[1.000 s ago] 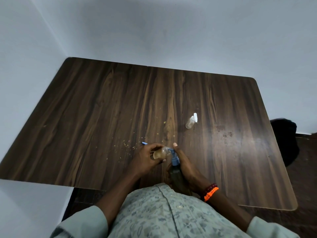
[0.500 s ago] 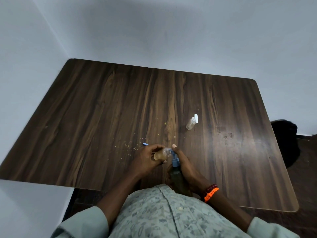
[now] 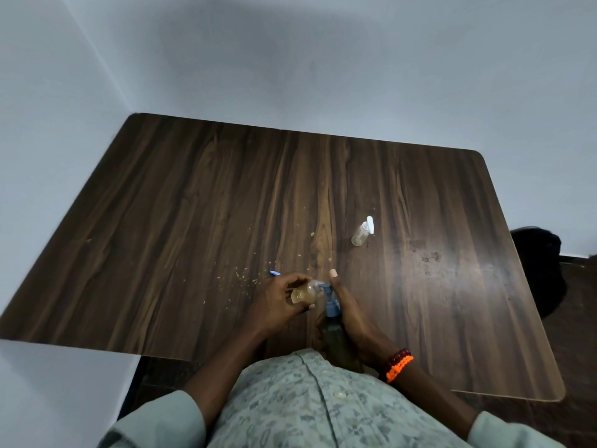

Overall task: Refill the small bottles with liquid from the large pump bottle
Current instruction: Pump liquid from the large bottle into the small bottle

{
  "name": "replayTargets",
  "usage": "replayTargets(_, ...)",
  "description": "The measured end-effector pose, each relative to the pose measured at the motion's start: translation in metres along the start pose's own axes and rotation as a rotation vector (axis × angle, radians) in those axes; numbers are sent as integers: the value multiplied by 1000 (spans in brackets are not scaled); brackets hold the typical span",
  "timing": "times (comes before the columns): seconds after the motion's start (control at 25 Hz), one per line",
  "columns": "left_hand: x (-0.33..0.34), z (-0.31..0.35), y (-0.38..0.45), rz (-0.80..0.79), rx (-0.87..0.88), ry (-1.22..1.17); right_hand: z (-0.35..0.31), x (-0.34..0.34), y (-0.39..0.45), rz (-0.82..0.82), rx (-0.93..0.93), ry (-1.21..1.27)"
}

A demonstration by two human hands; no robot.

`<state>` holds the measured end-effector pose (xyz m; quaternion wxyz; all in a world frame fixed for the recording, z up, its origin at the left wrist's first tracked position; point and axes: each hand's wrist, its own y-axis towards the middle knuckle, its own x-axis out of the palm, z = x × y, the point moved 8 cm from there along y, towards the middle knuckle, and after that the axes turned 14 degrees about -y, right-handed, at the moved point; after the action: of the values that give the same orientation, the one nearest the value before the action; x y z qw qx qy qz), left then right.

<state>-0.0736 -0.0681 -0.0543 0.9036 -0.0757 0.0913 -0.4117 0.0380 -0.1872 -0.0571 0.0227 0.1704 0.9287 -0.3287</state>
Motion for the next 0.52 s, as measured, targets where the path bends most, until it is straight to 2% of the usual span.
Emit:
replayTargets(0.28, 3, -3, -1, -14, -17, -5, 12, -9, -3, 67, 79, -81)
replayTargets(0.52, -2, -1, 0, -6, 4, -11, 2, -1, 1, -9, -4, -45)
